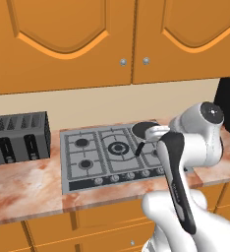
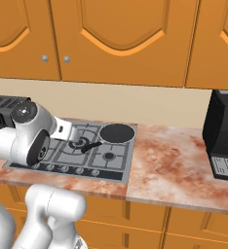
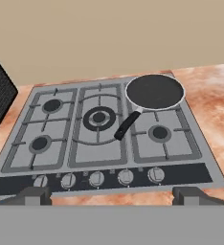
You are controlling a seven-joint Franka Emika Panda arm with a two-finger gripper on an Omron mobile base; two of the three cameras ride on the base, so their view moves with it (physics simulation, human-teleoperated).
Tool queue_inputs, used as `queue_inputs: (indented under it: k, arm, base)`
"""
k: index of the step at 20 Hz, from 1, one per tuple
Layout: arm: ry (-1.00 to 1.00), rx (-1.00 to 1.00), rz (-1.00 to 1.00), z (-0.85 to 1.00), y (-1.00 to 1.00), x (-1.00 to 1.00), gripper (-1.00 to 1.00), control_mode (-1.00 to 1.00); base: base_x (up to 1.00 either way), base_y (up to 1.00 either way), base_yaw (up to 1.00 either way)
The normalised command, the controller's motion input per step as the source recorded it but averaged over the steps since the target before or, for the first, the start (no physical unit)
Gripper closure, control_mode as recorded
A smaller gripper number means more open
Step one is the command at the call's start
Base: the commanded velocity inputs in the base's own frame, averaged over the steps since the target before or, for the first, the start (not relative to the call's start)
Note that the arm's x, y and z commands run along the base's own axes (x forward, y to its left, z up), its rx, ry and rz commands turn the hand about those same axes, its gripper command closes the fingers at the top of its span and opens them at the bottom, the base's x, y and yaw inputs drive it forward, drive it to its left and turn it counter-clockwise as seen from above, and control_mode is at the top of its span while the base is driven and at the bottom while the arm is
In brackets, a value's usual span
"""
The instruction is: Move the pot and pan from the stove into the sink.
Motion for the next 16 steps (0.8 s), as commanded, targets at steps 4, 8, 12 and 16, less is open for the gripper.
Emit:
queue_inputs:
  k: [4,8,12,16]
  arm:
    - [0.02,0.00,-0.06,0.00,0.11,0.04,-1.00,-1.00]
    - [0.00,0.00,0.00,-0.08,0.00,0.00,-1.00,-1.00]
    - [0.00,0.02,0.00,-0.33,-0.02,0.08,-1.00,-1.00]
    - [0.00,0.03,0.00,-0.32,-0.05,0.18,-1.00,-1.00]
  base:
    - [0.00,0.00,0.00]
    - [0.00,0.00,0.00]
    - [0.00,0.00,0.00]
    - [0.00,0.00,0.00]
